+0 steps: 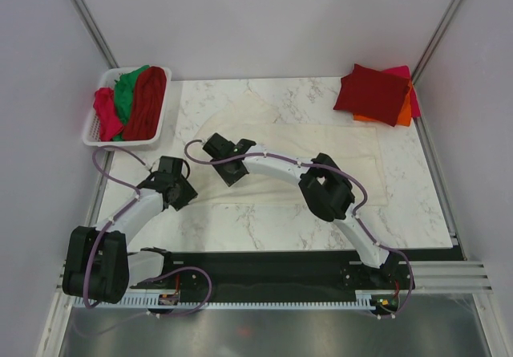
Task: Fold and stack the t-shirts
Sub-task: Fold the tshirt
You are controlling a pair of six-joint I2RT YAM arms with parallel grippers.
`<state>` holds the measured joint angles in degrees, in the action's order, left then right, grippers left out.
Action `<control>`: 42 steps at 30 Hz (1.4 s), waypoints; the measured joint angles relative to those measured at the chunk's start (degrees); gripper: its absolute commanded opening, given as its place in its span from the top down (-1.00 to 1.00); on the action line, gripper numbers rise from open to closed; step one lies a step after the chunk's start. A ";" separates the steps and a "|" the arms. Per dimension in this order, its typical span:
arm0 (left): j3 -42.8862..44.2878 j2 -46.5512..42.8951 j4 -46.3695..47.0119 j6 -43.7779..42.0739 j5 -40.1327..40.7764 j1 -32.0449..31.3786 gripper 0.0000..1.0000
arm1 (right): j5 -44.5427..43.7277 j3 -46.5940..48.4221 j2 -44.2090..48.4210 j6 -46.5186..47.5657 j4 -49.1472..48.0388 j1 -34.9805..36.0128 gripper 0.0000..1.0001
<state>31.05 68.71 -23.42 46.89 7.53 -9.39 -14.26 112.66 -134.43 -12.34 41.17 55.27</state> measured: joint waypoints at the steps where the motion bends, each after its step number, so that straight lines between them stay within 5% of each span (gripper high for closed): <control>1: -0.07 0.00 0.04 0.00 0.02 0.00 0.08 | -0.09 0.00 -0.59 -0.04 -0.22 -0.09 0.01; 5: -0.37 -0.24 0.02 0.02 0.07 0.00 0.08 | -0.94 0.33 -0.76 0.26 -0.42 -0.09 0.28; 18: -0.39 -0.42 0.00 0.04 0.13 0.00 0.09 | -4.24 1.11 -0.76 3.48 0.87 0.00 0.67; 30: -0.48 -0.42 0.00 0.04 0.52 0.00 0.10 | -4.63 2.56 -0.76 5.75 3.58 -2.51 0.38; 34: -0.50 -0.42 -0.02 0.07 0.76 0.00 0.10 | -2.25 3.21 -0.74 5.68 3.78 -3.41 -0.01; 42: -0.28 0.76 0.02 0.96 1.64 0.00 0.10 | 4.20 3.45 -0.20 5.42 3.87 -4.92 -0.04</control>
<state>30.76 69.47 -23.40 47.86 9.17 -9.39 -10.07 116.11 -134.63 -6.92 45.04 50.35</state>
